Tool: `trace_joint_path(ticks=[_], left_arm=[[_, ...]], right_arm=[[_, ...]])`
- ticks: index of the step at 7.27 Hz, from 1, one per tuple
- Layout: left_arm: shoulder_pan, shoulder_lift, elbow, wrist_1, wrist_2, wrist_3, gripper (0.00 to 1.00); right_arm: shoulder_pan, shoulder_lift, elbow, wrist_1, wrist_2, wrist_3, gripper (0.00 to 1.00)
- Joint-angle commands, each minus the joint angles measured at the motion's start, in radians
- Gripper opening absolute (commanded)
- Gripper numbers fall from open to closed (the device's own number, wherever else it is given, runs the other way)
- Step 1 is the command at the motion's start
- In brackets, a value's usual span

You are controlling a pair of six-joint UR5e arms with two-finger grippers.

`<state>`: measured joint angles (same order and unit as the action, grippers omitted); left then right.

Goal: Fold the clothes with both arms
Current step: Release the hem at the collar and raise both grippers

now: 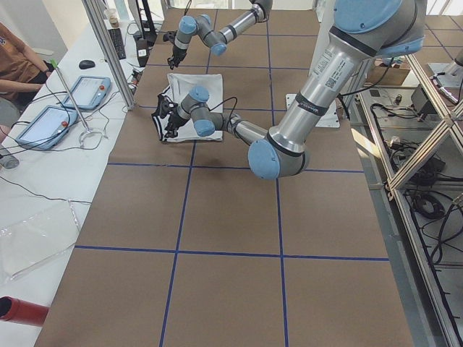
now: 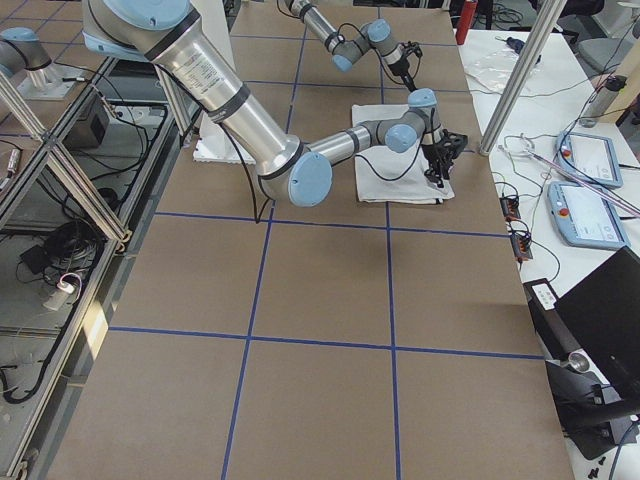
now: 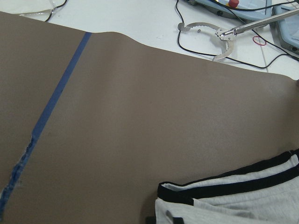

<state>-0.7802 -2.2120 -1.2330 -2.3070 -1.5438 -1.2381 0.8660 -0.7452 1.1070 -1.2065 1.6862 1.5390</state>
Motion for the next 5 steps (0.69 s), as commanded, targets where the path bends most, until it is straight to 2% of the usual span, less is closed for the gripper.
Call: trace_joint_path(ticks=[1, 2, 3, 5], left_arm=[[-0.002, 0.0, -0.008, 0.0, -0.005, 0.005, 0.54], [-0.002, 0.002, -0.026, 0.003, -0.009, 0.005, 0.54], [-0.002, 0.003, -0.029, 0.001, -0.036, 0.005, 0.54], [-0.002, 0.008, -0.029, 0.001, -0.045, 0.005, 0.54]], right_arm=[[-0.01, -0.177, 0.257, -0.001, 0.087, 0.016, 0.77], [-0.045, -0.285, 0.375, 0.002, 0.087, 0.074, 0.79], [-0.064, -0.371, 0.452, 0.002, 0.089, 0.125, 0.8], [-0.126, -0.433, 0.507, 0.004, 0.086, 0.33, 0.81]])
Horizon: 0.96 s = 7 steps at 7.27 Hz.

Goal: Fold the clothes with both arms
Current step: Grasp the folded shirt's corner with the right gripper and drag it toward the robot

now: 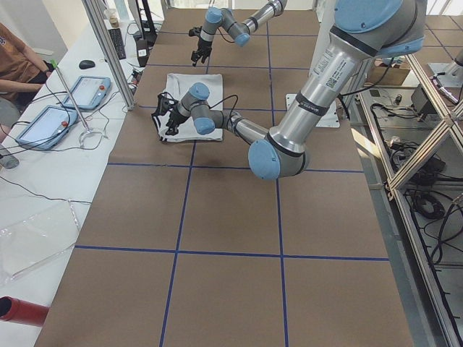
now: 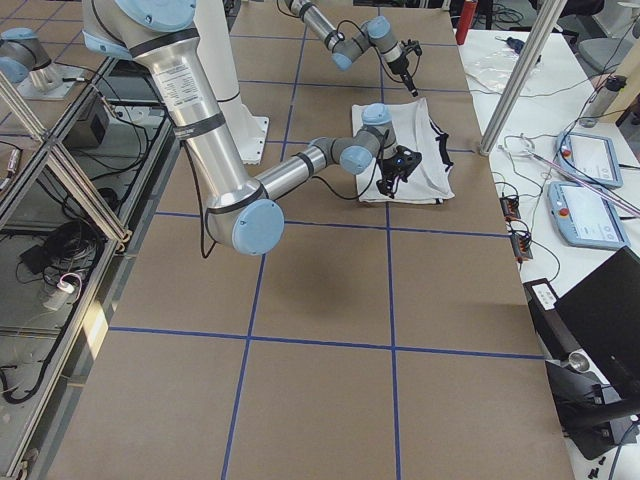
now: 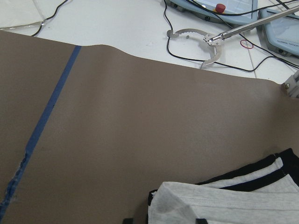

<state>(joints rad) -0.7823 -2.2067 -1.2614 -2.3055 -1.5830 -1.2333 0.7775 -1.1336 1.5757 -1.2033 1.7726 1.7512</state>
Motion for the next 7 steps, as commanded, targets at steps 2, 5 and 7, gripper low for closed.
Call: trace_joint_path(ticks=[2, 5, 7], left_arm=[[0.0, 0.004, -0.001, 0.0, -0.005, 0.0, 0.54], [0.0, 0.007, 0.0, 0.0, -0.005, 0.002, 0.54], [0.0, 0.008, 0.0, 0.0, -0.005, 0.002, 0.54]], right_arm=[[-0.096, -0.067, 0.052, 0.001, -0.03, 0.152, 0.83], [-0.139, -0.084, 0.055, 0.001, -0.039, 0.156, 0.84], [-0.165, -0.08, 0.055, 0.001, -0.079, 0.158, 0.63]])
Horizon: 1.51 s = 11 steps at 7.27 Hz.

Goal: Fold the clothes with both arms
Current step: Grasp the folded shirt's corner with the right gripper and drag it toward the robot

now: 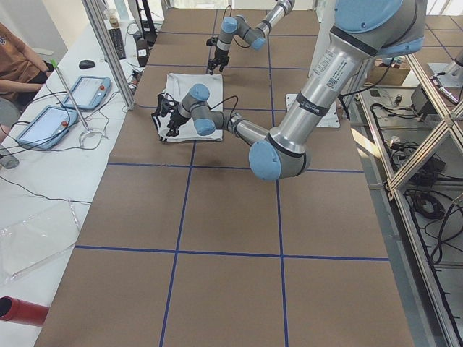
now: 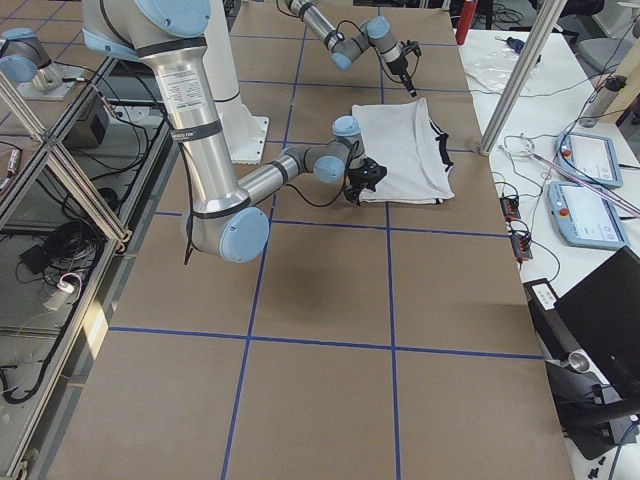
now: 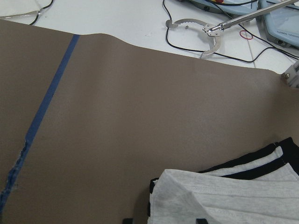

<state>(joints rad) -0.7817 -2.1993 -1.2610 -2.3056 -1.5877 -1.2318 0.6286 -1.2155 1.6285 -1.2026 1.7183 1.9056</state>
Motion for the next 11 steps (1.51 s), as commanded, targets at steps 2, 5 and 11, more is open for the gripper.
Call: trace_joint_path(ticks=[2, 5, 11], left_arm=[[-0.001, 0.004, 0.0, 0.002, 0.0, 0.002, 0.54], [0.001, 0.015, 0.0, 0.002, 0.002, 0.002, 0.54], [0.114, 0.17, -0.39, 0.15, -0.199, -0.066, 0.77]], right_arm=[[-0.014, -0.001, 0.024, 0.0, -0.017, 0.001, 0.0], [-0.01, -0.009, 0.036, -0.002, -0.013, -0.002, 0.0], [-0.278, -0.409, 0.578, -0.02, 0.148, 0.186, 0.0]])
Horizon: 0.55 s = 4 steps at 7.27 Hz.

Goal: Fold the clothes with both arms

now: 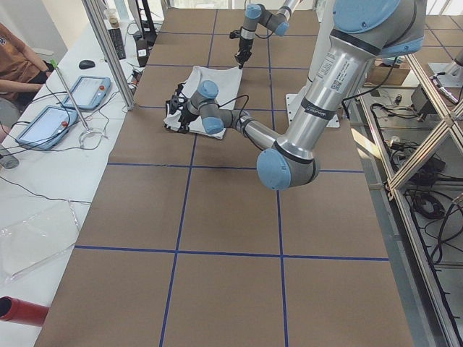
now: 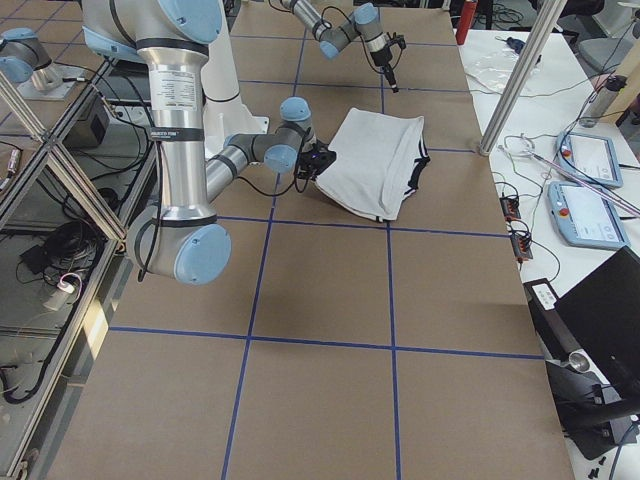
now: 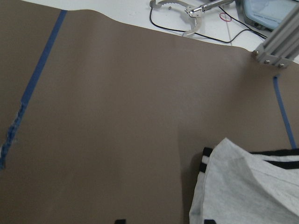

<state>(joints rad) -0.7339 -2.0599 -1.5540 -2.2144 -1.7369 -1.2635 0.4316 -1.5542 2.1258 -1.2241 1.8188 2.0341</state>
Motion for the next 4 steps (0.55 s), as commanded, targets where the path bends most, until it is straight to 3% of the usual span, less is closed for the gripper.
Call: trace_joint_path(ticks=[1, 2, 4], left_arm=[[0.127, 0.064, -0.18, 0.061, -0.061, -0.122, 0.77], [0.161, 0.14, -0.292, 0.059, -0.069, -0.277, 1.0], [0.238, 0.182, -0.351, 0.071, -0.1, -0.402, 0.97]], right_arm=[[-0.164, -0.072, 0.092, 0.005, 0.054, 0.116, 0.0], [-0.212, -0.073, 0.104, 0.005, 0.094, 0.12, 0.0], [-0.295, -0.101, 0.127, 0.003, 0.116, 0.121, 0.0]])
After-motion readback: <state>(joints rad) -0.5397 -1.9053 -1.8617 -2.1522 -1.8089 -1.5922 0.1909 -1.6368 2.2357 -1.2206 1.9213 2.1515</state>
